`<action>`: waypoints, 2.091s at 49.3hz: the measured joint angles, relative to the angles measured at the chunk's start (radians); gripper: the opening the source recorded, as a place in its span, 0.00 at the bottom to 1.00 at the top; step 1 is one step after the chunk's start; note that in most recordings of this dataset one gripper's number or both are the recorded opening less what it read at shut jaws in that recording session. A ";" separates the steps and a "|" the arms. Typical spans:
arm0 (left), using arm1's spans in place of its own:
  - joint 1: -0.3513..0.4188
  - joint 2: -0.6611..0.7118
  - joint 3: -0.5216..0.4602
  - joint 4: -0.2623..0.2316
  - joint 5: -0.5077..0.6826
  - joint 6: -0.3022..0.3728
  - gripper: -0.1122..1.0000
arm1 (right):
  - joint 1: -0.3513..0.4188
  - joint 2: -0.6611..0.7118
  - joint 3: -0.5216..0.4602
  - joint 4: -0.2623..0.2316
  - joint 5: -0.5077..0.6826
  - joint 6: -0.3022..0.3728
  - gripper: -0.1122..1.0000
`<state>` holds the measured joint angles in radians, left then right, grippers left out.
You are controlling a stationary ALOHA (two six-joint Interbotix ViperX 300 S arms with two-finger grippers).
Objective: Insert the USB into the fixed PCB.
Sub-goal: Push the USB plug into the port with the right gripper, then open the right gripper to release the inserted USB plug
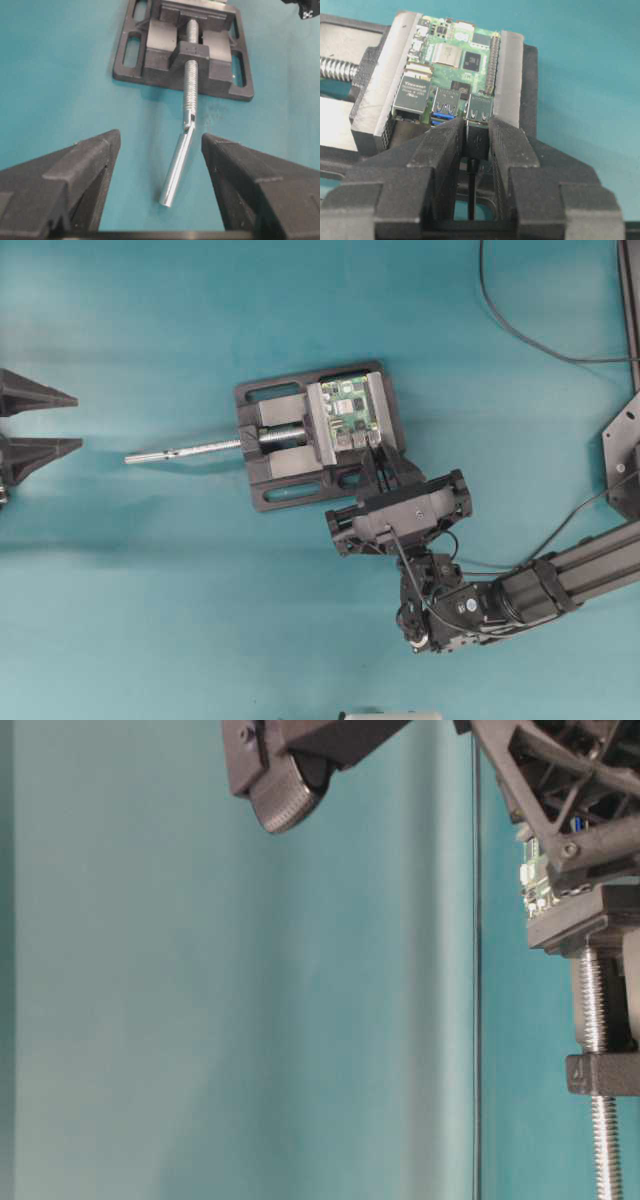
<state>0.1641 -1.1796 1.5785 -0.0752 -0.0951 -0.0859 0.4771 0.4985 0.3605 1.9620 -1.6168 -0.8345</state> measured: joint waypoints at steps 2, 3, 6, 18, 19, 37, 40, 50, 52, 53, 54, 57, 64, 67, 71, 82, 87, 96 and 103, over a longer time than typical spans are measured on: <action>0.002 0.000 0.000 0.000 0.000 0.000 0.80 | 0.000 0.000 -0.002 0.000 0.005 0.000 0.29; 0.002 0.000 0.000 0.000 0.000 0.000 0.80 | 0.000 0.000 -0.002 0.002 0.008 0.002 0.29; 0.000 0.000 0.000 0.000 0.000 0.000 0.80 | -0.002 -0.002 -0.003 0.000 0.023 0.002 0.29; 0.000 0.000 0.000 0.000 0.000 0.000 0.80 | -0.005 -0.002 -0.005 0.006 0.063 0.002 0.29; 0.000 0.000 0.000 0.000 0.000 0.000 0.80 | -0.005 -0.002 -0.005 0.006 0.063 0.000 0.29; 0.002 0.000 0.000 0.000 0.000 0.000 0.80 | -0.006 -0.002 -0.009 0.025 0.058 0.000 0.29; 0.002 0.000 0.000 0.000 0.000 0.000 0.80 | -0.006 -0.002 -0.011 0.025 0.058 0.000 0.32; 0.000 0.000 0.000 0.000 0.000 0.000 0.80 | -0.014 -0.002 -0.012 0.029 0.058 0.000 0.44; 0.002 0.000 0.000 0.000 0.000 0.000 0.80 | -0.014 -0.002 -0.014 0.029 0.058 -0.002 0.44; 0.000 0.000 0.000 0.000 0.000 0.000 0.80 | -0.015 -0.002 -0.015 0.029 0.058 -0.003 0.44; 0.000 -0.002 0.000 0.000 0.000 0.000 0.80 | -0.015 -0.002 -0.018 0.029 0.058 -0.003 0.44; 0.000 0.000 0.000 0.000 0.000 0.000 0.80 | -0.015 -0.002 -0.021 0.029 0.055 -0.003 0.44; 0.002 -0.002 0.000 0.000 0.000 0.000 0.80 | -0.017 -0.002 -0.037 0.038 0.041 -0.017 0.45; 0.000 0.000 0.000 0.000 0.000 0.000 0.80 | -0.018 -0.002 -0.046 0.052 0.035 -0.026 0.45; 0.000 -0.002 0.000 0.000 0.000 0.000 0.80 | -0.018 -0.002 -0.058 0.071 0.028 -0.044 0.45; 0.000 -0.002 0.000 0.000 0.000 0.000 0.80 | -0.006 0.000 -0.083 0.087 0.011 -0.055 0.45; 0.000 0.000 0.000 0.000 0.000 0.000 0.80 | -0.002 -0.002 -0.091 0.091 0.006 -0.060 0.45; 0.000 0.000 0.000 0.000 0.000 0.000 0.80 | 0.006 -0.006 -0.100 0.100 0.003 -0.094 0.45; 0.000 -0.002 0.000 0.000 0.000 0.000 0.80 | 0.012 -0.057 -0.086 0.112 0.006 -0.158 0.45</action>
<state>0.1641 -1.1812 1.5785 -0.0752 -0.0951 -0.0859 0.4893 0.4418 0.2746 2.0739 -1.6107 -0.9925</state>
